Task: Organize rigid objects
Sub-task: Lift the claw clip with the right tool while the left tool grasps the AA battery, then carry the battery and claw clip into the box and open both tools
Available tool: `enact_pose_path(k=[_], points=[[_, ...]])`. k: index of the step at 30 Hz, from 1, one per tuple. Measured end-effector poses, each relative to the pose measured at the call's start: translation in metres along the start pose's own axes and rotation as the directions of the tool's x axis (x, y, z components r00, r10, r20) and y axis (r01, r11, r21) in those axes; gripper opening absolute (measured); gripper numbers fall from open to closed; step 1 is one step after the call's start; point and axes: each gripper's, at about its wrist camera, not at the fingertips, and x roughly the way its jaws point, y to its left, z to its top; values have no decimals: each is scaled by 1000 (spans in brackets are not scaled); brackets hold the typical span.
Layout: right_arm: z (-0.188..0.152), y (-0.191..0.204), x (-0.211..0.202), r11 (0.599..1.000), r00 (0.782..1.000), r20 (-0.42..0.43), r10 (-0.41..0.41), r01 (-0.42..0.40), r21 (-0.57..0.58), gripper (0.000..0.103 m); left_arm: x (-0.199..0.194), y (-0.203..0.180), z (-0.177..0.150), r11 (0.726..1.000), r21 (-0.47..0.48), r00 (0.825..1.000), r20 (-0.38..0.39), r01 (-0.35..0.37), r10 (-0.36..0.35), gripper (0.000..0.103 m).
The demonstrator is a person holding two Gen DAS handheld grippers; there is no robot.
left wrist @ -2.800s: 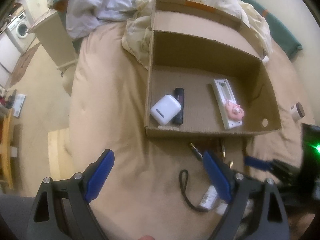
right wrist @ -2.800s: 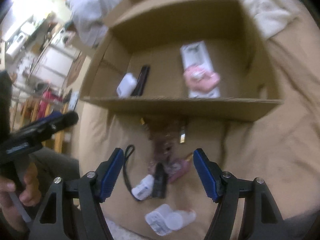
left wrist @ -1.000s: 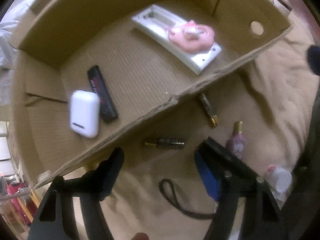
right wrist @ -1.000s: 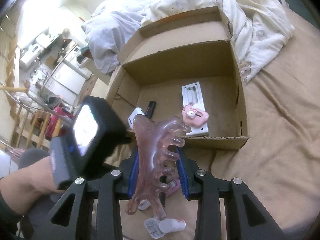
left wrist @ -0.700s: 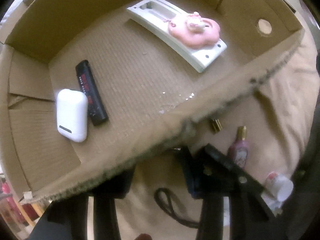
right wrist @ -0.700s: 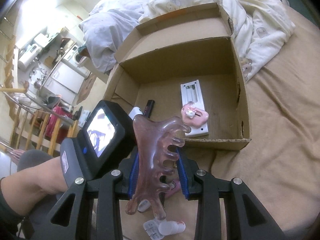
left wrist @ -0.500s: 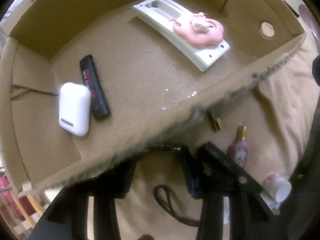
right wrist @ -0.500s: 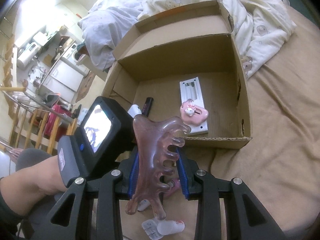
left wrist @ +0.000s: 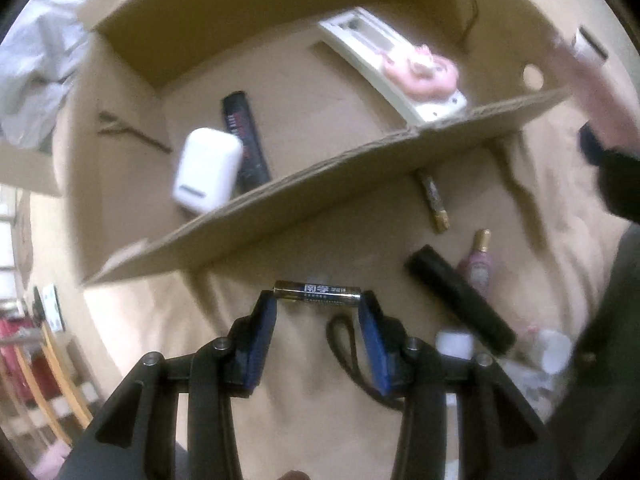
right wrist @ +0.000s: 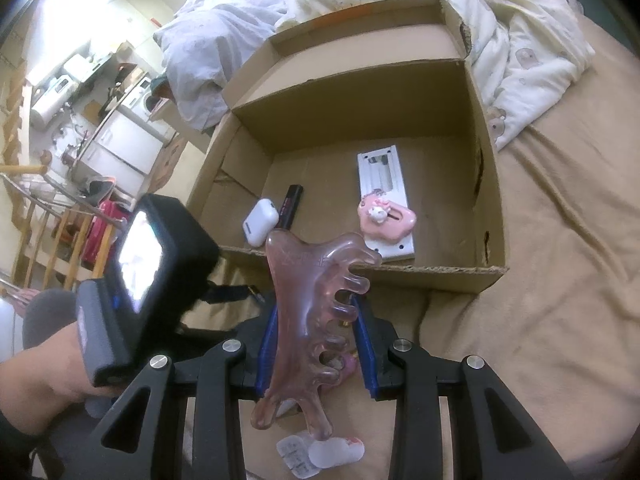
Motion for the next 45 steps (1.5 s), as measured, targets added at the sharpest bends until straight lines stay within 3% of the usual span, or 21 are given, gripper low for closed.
enact_pose_path(k=[7, 9, 10, 14, 33, 45], points=[[-1, 5, -7, 1000, 1000, 29, 8, -8, -18, 36, -47, 40, -27, 995, -102, 994, 106, -19, 29, 39], [0, 5, -9, 1000, 999, 35, 14, -13, -19, 36, -62, 56, -27, 989, -145, 990, 137, -18, 38, 39], [0, 6, -9, 1000, 999, 37, 14, -13, -21, 36, -67, 52, -10, 987, -160, 988, 149, -15, 39, 39], [1, 7, -12, 999, 998, 56, 16, -15, -30, 36, -98, 49, -9, 975, -223, 977, 211, 15, 33, 39], [59, -6, -15, 999, 988, 151, 17, -11, -42, 36, -96, 46, 75, 982, -186, 959, 277, -5, 57, 39], [96, -22, 24, 998, 992, 113, -58, 62, -28, 36, -45, 47, 109, 983, -181, 965, 251, -35, 80, 39]])
